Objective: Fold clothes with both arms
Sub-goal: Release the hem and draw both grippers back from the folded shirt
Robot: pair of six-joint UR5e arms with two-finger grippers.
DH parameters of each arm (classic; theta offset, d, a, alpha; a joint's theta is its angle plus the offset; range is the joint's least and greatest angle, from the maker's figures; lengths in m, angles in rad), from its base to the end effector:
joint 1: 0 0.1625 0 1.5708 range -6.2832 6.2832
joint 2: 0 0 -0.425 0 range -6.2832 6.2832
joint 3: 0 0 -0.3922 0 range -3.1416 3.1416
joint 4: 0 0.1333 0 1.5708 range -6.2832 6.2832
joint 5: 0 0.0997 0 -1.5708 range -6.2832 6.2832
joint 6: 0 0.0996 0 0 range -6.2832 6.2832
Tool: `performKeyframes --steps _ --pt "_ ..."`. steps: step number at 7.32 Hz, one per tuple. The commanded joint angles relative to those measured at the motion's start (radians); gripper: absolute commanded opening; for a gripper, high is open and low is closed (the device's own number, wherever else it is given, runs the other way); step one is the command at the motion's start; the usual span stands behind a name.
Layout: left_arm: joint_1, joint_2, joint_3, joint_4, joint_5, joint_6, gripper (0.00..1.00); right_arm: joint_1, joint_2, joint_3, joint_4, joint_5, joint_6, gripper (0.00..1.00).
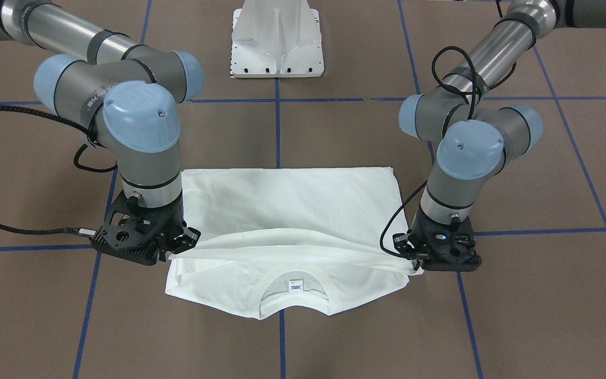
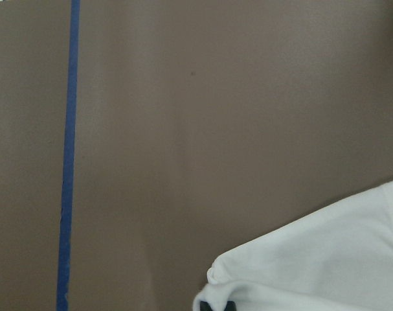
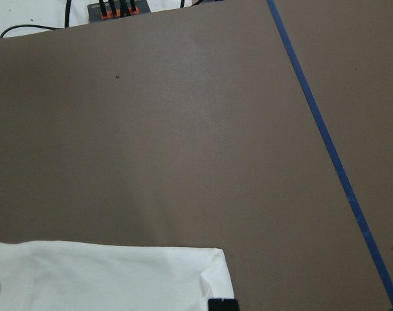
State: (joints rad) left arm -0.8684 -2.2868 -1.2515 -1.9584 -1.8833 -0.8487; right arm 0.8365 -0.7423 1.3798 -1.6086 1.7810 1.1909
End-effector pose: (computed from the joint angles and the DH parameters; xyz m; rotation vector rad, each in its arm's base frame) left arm 0.4244 -0.6603 0.3283 0.3477 0.7556 -0.0152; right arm -0.4295 -0.6437 0.2405 0.1751 -0.6105 0.3782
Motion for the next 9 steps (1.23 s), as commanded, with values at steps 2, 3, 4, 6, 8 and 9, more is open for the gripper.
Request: performKeyframes --steps 2,3,4,6,8,9 --pt "-0.003 0.006 0.005 -0.046 -0.008 0.053 0.98 0.004 -0.003 -0.028 0.022 -0.003 -0.045 0.26" --pt "-0.006 0.012 -0.029 -0.074 -0.043 0.051 1.0 0.006 -0.002 -0.041 0.024 -0.003 -0.062 0.98" --pt "-0.009 0.033 -0.075 -0.071 -0.128 0.048 1.0 0.009 -0.002 -0.041 0.027 0.0 -0.069 1.0" --pt "-0.006 0.204 -0.286 -0.07 -0.148 0.039 1.0 0.013 -0.009 -0.039 0.032 0.006 -0.112 1.0" --pt "0.055 0.324 -0.397 -0.073 -0.14 -0.048 1.0 0.013 -0.029 -0.039 0.09 0.009 -0.112 1.0" --pt "0.121 0.345 -0.399 -0.088 -0.132 -0.128 1.0 0.013 -0.034 -0.039 0.101 0.012 -0.112 1.0"
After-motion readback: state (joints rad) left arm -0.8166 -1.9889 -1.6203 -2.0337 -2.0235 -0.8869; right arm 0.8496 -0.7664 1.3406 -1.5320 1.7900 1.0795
